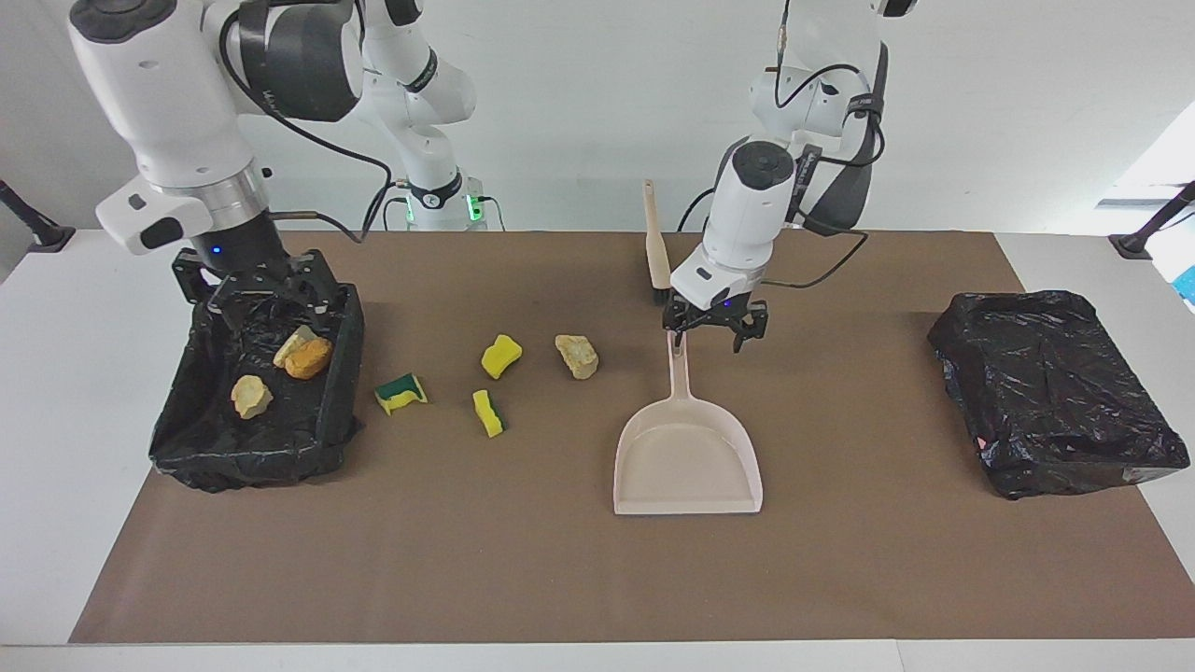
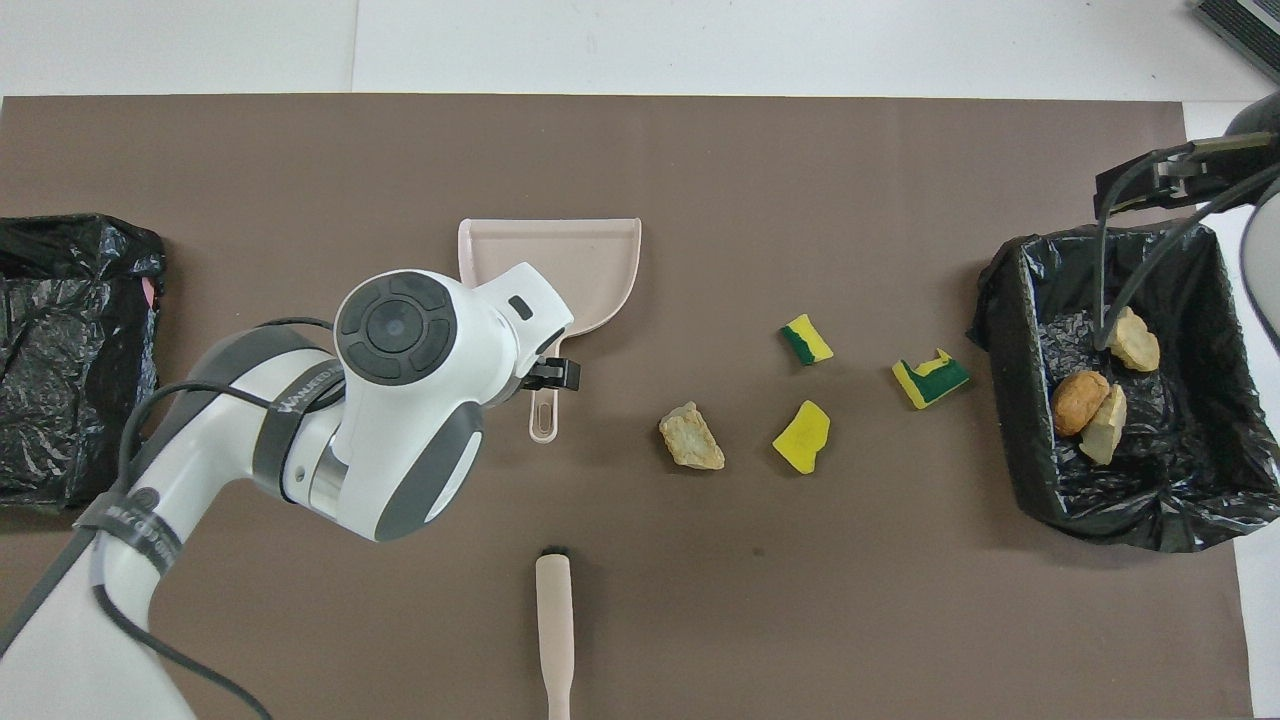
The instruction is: Sweep and dump trash in bin
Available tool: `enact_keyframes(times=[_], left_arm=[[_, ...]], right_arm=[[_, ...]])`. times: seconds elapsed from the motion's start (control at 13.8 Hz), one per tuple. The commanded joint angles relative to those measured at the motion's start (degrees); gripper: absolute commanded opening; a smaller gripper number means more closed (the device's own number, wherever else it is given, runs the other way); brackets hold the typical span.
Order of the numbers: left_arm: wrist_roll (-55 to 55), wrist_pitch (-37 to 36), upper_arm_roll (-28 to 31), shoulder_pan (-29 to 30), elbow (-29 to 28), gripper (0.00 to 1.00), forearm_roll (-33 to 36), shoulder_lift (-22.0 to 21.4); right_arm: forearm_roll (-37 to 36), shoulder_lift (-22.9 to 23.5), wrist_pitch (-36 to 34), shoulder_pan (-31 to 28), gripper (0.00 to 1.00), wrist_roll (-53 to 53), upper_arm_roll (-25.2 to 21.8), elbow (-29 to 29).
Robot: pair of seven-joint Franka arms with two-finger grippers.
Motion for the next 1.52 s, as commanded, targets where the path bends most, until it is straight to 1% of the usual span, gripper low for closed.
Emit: enact_keyframes(times=[0.0, 0.29, 0.43, 0.58, 0.72, 0.87, 0.94, 1.01, 1.08, 1.16, 1.3, 1.44], left_arm=[[-2.8, 3.6, 1.0, -0.8, 1.0, 1.0, 0.8, 2.5], [-3.7, 4.6, 1.0, -1.0, 1.0, 1.0, 1.0, 3.7], [-3.8, 5.3, 1.0, -1.9, 1.3, 1.0, 1.0, 5.4], [-3.8, 5.4, 1.0, -2.0, 1.4, 1.0, 1.0, 5.8], [-3.7, 5.4, 1.0, -2.0, 1.5, 0.92, 1.0, 5.8], [-3.5, 5.4, 1.0, -2.0, 1.5, 0.63, 1.1, 5.8], [-3.6, 4.3, 1.0, -2.2, 1.6, 0.46, 1.2, 5.8], [-3.6, 4.0, 1.0, -2.2, 2.2, 0.3, 2.0, 5.9], [-3.6, 3.9, 1.0, -2.1, 2.6, 0.16, 2.8, 5.9], [-3.6, 3.9, 1.1, -2.0, 2.7, 0.0, 3.4, 5.9], [-3.3, 2.4, 1.2, -2.0, 3.4, 0.0, 7.7, 5.6], [-1.9, -4.4, 1.0, -1.5, 6.2, 0.0, 12.5, 4.5]], right_arm=[[0.6, -6.1, -0.9, -1.3, 1.0, -1.6, -1.2, -7.9], [1.4, -13.4, -1.2, -4.7, 1.0, -1.9, -0.4, -16.1], [2.5, -17.9, -0.7, -4.5, 1.0, -1.0, -0.5, -21.8], [2.8, -19.2, -0.9, -4.5, 1.0, -0.8, -0.5, -23.0], [2.9, -19.3, -1.8, -4.8, 1.0, 0.1, -0.4, -23.0], [4.4, -18.9, -2.4, -4.9, 1.0, -0.2, -0.5, -22.2], [4.4, -18.5, -2.6, -4.3, 1.0, -0.2, -0.5, -21.2], [4.3, -18.2, -2.4, -4.2, 1.0, -0.2, -0.4, -20.8], [4.3, -18.2, -2.4, -4.1, 1.0, -0.2, -0.3, -20.8], [4.3, -18.2, -2.5, -4.0, 1.0, -0.2, -0.3, -20.8], [4.3, -18.2, -2.5, -4.0, 1.0, -0.2, -0.3, -20.8], [4.3, -18.2, -2.5, -4.1, 1.0, -0.2, -0.3, -20.8]])
